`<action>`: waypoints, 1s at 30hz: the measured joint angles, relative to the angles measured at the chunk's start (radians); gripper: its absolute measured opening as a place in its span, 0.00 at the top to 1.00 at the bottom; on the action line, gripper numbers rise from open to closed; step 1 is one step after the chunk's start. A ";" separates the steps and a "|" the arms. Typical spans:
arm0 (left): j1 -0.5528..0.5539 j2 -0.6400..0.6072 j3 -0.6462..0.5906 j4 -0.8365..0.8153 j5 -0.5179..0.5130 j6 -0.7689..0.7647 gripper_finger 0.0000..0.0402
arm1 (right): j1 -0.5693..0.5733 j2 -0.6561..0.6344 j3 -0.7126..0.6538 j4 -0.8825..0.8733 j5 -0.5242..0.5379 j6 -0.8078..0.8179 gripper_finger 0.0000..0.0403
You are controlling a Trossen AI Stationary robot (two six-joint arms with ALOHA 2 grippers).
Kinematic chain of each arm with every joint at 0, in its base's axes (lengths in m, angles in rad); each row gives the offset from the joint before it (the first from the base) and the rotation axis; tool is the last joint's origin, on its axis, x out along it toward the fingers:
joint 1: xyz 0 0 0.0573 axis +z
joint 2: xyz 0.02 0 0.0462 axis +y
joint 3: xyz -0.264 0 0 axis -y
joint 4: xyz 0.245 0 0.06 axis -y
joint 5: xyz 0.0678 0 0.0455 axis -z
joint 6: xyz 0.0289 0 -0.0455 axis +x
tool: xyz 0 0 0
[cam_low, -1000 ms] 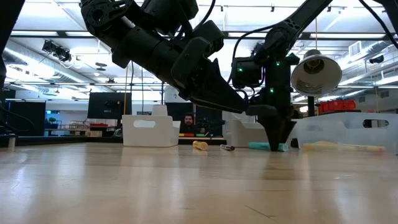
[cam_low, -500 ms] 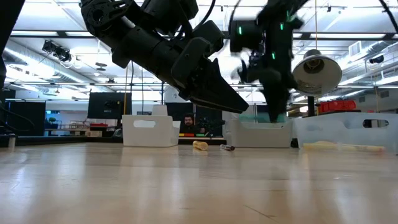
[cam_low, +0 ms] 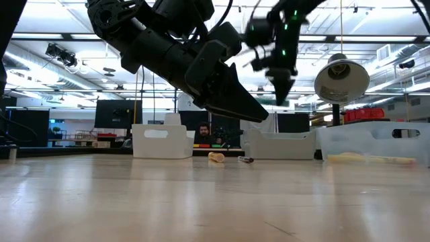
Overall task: Pick & Place Markers
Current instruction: Put the light blue highlighter pen into the gray bin
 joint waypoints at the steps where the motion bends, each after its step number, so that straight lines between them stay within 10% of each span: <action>1: 0.000 0.000 0.000 0.000 0.000 0.000 0.54 | -0.025 0.012 0.000 0.000 0.024 -0.029 0.88; 22: 0.000 0.000 0.000 0.001 0.000 0.000 0.54 | -0.141 0.304 0.000 0.092 0.297 -0.445 0.86; 30: 0.000 0.000 0.000 0.001 0.000 0.000 0.54 | -0.106 0.301 0.000 0.103 0.335 -0.469 0.66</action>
